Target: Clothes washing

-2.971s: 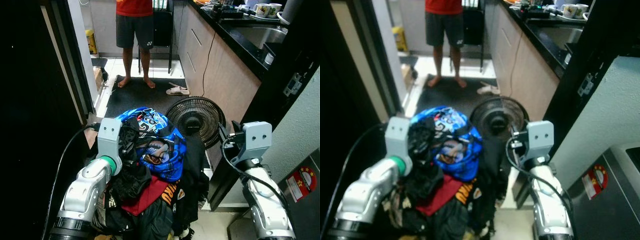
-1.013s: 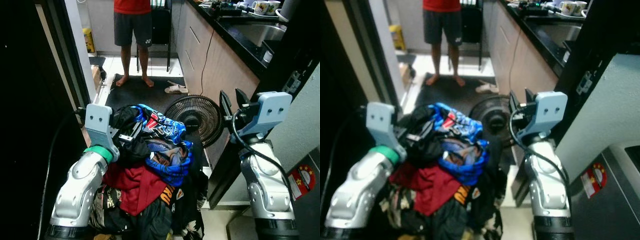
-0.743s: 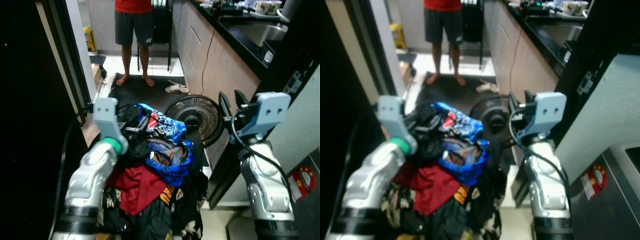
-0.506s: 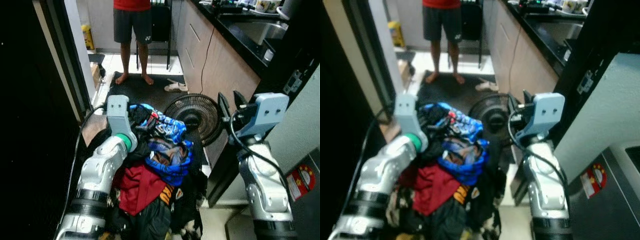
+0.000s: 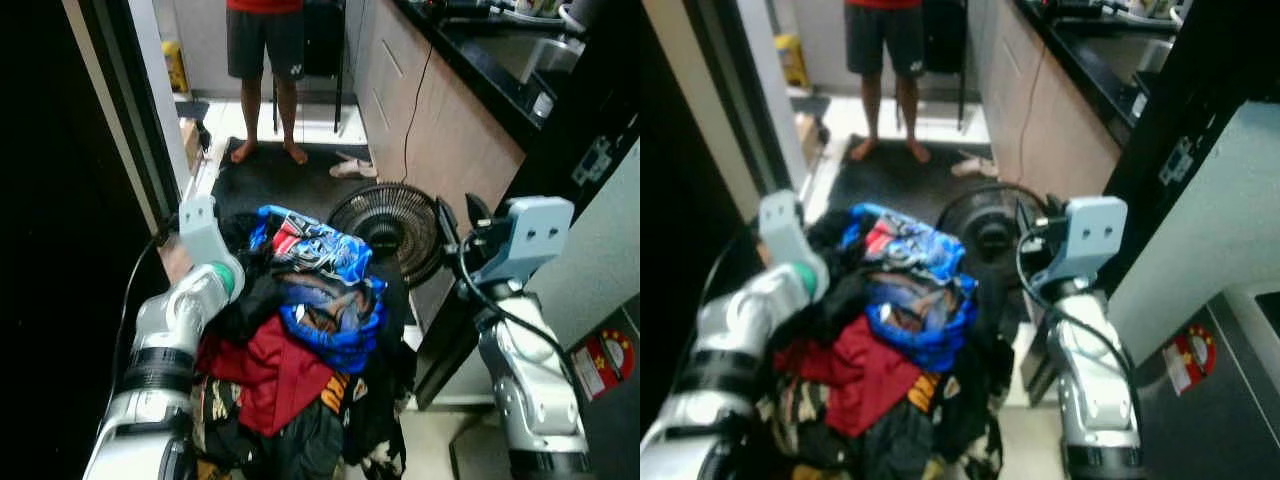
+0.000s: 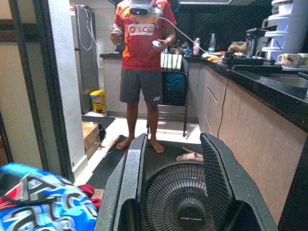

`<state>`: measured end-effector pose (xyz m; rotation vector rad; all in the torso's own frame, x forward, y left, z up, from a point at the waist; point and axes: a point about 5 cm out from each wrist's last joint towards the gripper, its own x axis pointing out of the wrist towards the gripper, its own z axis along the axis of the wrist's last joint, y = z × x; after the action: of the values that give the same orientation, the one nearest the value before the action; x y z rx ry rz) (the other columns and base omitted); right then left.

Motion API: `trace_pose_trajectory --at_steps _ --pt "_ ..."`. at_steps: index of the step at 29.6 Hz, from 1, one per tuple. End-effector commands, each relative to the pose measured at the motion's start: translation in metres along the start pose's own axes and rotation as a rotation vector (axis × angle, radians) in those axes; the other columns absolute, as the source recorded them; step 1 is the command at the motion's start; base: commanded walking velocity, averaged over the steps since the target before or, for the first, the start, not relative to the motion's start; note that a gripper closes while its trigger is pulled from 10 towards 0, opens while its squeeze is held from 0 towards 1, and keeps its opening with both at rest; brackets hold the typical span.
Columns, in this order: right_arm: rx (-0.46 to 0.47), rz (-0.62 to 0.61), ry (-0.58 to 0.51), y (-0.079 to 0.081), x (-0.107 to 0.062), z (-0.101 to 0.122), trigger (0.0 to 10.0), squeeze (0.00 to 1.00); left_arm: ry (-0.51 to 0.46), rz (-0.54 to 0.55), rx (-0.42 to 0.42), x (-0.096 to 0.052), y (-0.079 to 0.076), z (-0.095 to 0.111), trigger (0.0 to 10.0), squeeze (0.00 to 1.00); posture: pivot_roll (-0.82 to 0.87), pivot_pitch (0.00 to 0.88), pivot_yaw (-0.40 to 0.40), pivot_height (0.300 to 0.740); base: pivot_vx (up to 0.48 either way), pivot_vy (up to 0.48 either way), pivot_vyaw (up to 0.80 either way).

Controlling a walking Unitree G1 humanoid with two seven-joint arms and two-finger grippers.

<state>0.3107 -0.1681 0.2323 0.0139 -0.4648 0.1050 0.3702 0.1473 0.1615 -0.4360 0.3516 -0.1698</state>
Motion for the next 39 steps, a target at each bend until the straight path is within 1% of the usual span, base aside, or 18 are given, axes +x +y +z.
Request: trace_pose_trajectory --at_steps 1,2,3,4,12,13,16,19,21,23,24,25,26,27,29,30,36,39 --pt "-0.006 -0.002 0.011 -0.001 -0.002 -0.001 10.0 0.0 0.15 0.033 -0.034 -0.002 0.011 -0.035 3.6 0.0 -0.07 0.108 -0.002 0.74 0.0 0.0 0.0" --pt "-0.004 0.001 0.012 0.0 -0.001 -0.001 10.0 0.0 0.153 0.039 -0.03 -0.004 0.014 -0.037 0.7 0.0 -0.07 0.107 -0.006 0.74 0.0 0.0 0.0" --pt "-0.003 0.004 0.013 0.0 -0.001 -0.001 10.0 0.0 0.158 0.045 -0.03 -0.003 0.015 -0.038 0.7 0.0 -0.07 0.107 -0.006 0.74 0.0 0.0 0.0" --pt "-0.002 0.006 0.013 0.0 0.0 -0.001 10.0 0.0 0.152 0.05 -0.013 -0.003 0.016 -0.037 0.0 0.0 -0.07 0.106 -0.01 0.74 0.0 0.0 0.0" --pt "0.0 0.012 0.012 0.001 0.001 -0.001 10.0 0.0 0.059 0.003 0.036 -0.004 0.009 -0.024 0.0 0.0 -0.07 0.103 -0.012 0.74 0.0 0.0 0.0" --pt "-0.001 0.01 0.011 0.001 0.001 0.0 10.0 0.0 -0.01 -0.012 0.109 -0.007 0.004 -0.018 0.0 0.0 -0.07 0.099 -0.009 0.74 0.0 0.0 0.0" --pt "-0.002 0.009 0.011 0.0 0.001 0.0 10.0 0.0 -0.07 -0.037 0.18 -0.01 -0.002 -0.012 0.0 0.0 -0.07 0.099 -0.009 0.74 0.0 0.0 0.0" --pt "-0.005 0.004 0.009 -0.001 0.0 0.0 10.0 0.0 -0.269 -0.13 0.352 -0.024 -0.026 0.007 0.0 0.0 -0.07 0.099 -0.009 0.74 0.0 0.0 0.0" --pt "-0.005 0.004 0.009 -0.001 0.0 0.0 10.0 0.0 -0.269 -0.13 0.352 -0.024 -0.026 0.007 0.0 0.0 -0.07 0.099 -0.009 0.74 0.0 0.0 0.0" --pt "-0.006 0.003 0.007 -0.001 0.0 0.0 10.0 0.0 -0.466 -0.172 0.472 -0.04 -0.047 0.031 0.0 0.0 -0.08 0.082 -0.007 0.74 0.0 0.0 0.0" --pt "-0.006 0.003 0.007 -0.001 0.0 0.001 10.0 0.0 -0.528 -0.184 0.504 -0.046 -0.054 0.039 0.0 0.0 -0.08 0.082 -0.007 0.74 0.0 0.0 0.0" --pt "-0.006 0.003 0.007 -0.001 0.0 0.001 10.0 0.0 -0.528 -0.184 0.504 -0.046 -0.054 0.039 0.0 0.0 -0.08 0.082 -0.007 0.74 0.0 0.0 0.0" --pt "-0.006 0.004 0.005 -0.001 0.001 0.001 10.0 0.0 -0.601 -0.201 0.558 -0.055 -0.065 0.049 0.4 0.0 -0.08 0.076 -0.006 0.74 0.0 0.0 0.0" --pt "-0.006 0.005 0.002 -0.001 0.002 0.001 10.0 0.0 -0.676 -0.216 0.596 -0.065 -0.074 0.06 5.2 0.0 -0.07 0.071 -0.005 0.74 0.0 0.0 0.0" --pt "-0.005 0.005 0.0 -0.001 0.002 0.001 10.0 0.0 -0.724 -0.226 0.617 -0.071 -0.08 0.066 5.2 0.0 -0.07 0.071 -0.005 0.74 0.0 0.0 0.0" --pt "-0.003 0.007 -0.003 -0.001 0.003 0.002 10.0 0.0 -0.779 -0.239 0.636 -0.08 -0.086 0.073 0.0 0.0 -0.07 0.071 -0.005 0.74 0.0 0.0 0.0" --pt "0.004 0.012 -0.016 0.001 0.007 0.003 10.0 0.0 -0.913 -0.281 0.702 -0.104 -0.101 0.091 0.0 0.0 -0.05 0.05 -0.002 0.74 0.0 0.0 0.0" --pt "0.005 0.012 -0.018 0.002 0.008 0.003 10.0 0.0 -0.936 -0.268 0.706 -0.107 -0.103 0.094 0.0 0.0 -0.05 0.05 -0.002 0.74 0.0 0.0 0.0"
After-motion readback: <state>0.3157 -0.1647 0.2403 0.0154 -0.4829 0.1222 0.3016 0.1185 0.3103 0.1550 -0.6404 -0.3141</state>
